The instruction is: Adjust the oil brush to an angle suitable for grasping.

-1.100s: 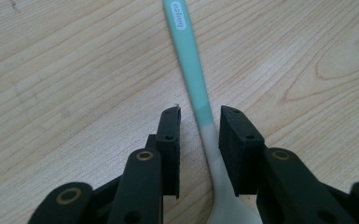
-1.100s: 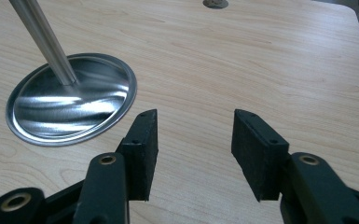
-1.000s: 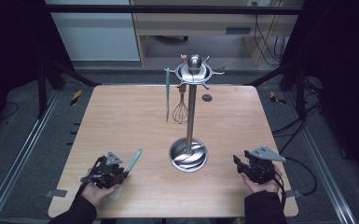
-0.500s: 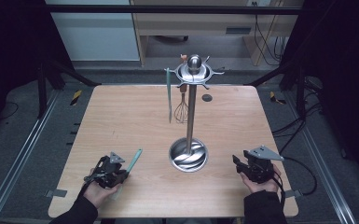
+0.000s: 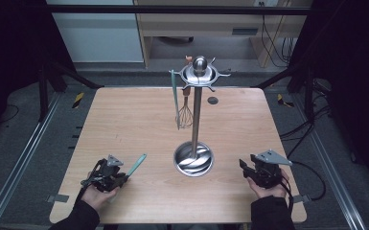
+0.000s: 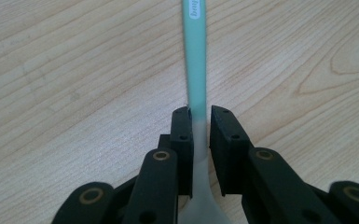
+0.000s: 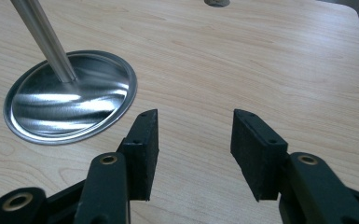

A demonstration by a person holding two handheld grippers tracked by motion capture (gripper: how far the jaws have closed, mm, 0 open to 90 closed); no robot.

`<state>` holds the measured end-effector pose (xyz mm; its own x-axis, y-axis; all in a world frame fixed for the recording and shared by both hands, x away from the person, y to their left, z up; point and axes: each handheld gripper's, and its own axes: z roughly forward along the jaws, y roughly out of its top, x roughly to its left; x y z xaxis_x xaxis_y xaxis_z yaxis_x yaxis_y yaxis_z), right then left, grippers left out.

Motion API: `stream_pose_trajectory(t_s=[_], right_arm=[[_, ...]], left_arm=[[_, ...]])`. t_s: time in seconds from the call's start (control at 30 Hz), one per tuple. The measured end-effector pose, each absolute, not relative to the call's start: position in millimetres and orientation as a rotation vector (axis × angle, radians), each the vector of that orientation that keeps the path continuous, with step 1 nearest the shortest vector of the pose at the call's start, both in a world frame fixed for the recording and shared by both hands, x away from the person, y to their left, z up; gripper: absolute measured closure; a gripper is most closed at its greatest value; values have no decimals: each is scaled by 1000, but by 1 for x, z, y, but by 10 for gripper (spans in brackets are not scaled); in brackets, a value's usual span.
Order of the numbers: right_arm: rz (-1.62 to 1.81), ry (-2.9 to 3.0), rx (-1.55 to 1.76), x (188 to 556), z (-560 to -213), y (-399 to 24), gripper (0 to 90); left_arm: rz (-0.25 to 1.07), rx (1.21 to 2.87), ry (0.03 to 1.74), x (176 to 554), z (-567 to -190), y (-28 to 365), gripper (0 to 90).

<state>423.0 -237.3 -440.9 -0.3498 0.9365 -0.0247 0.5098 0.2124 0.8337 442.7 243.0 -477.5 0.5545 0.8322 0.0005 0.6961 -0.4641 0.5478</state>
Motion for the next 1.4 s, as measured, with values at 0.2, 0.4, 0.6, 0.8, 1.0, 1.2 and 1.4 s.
stream_pose_trajectory(t_s=[0.2, 0.4, 0.6, 0.8, 1.0, 1.2, 1.4], right_arm=[[1026, 1951, 1333, 423, -441, -237, 517], [1027, 1955, 1343, 423, -441, -237, 517], [1016, 1960, 1340, 423, -442, -237, 516], [1021, 1960, 1344, 424, -442, -237, 516], [1027, 1962, 1356, 423, -441, -237, 515], [1024, 1957, 1344, 423, -441, -238, 514], [1025, 1951, 1348, 424, -441, -238, 503]], left_arm=[[374, 2315, 1244, 442, -479, 242, 793], [385, 2325, 1263, 442, -478, 239, 815], [356, 2319, 1274, 444, -477, 240, 827], [377, 2278, 1246, 442, -471, 246, 830], [402, 2239, 1215, 435, -461, 251, 830], [451, 2164, 1183, 427, -447, 257, 831], [508, 2060, 1150, 419, -431, 261, 830]])
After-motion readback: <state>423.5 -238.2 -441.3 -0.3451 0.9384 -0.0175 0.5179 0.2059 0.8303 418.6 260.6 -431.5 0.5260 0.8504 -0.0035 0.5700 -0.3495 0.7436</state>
